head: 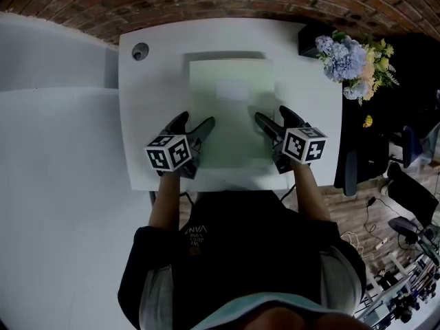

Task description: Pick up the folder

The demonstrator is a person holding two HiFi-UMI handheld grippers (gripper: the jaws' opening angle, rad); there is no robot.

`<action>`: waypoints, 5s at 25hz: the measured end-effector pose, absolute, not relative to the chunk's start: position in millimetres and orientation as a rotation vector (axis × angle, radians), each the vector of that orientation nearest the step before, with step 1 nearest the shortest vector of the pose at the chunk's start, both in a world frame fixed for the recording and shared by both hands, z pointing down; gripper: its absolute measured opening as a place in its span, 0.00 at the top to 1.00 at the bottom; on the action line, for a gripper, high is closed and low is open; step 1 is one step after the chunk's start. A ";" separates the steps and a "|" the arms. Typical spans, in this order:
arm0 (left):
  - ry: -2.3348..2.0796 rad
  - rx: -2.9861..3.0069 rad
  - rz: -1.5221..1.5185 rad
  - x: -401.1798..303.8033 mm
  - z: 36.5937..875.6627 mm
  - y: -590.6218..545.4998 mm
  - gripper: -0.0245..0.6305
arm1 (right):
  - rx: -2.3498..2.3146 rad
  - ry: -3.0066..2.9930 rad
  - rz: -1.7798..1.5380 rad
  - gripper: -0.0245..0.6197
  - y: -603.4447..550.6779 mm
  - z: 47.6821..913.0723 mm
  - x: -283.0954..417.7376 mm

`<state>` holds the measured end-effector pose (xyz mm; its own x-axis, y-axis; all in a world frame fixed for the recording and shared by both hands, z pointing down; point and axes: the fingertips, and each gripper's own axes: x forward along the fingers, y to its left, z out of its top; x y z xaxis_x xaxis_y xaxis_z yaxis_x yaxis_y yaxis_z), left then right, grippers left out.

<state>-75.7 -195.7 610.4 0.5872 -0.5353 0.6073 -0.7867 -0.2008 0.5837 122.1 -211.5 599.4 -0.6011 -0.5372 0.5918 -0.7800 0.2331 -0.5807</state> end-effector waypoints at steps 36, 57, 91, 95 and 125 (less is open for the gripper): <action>-0.945 1.780 0.335 -60.5 627.5 -194.9 0.33 | 1.063 -2.224 1.447 0.32 -200.6 621.9 100.4; -0.953 1.890 0.357 -55.9 604.1 -194.1 0.33 | 1.155 -2.250 1.312 0.34 -194.5 596.4 105.4; -1.010 2.165 0.268 -71.6 517.6 -191.2 0.33 | 1.341 -2.424 1.066 0.35 -181.1 511.5 89.2; -1.012 2.198 0.260 -73.2 509.2 -190.7 0.33 | 1.368 -2.440 1.050 0.35 -178.6 504.8 87.8; -1.015 2.458 0.209 -94.2 447.2 -189.1 0.33 | 1.536 -2.532 0.862 0.35 -164.6 449.7 65.1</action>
<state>-94.2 -189.1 447.2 0.7147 -0.6270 0.3101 -0.6985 -0.6158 0.3647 65.1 -164.6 449.7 -0.5028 -0.8008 0.3253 -0.8329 0.3483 -0.4301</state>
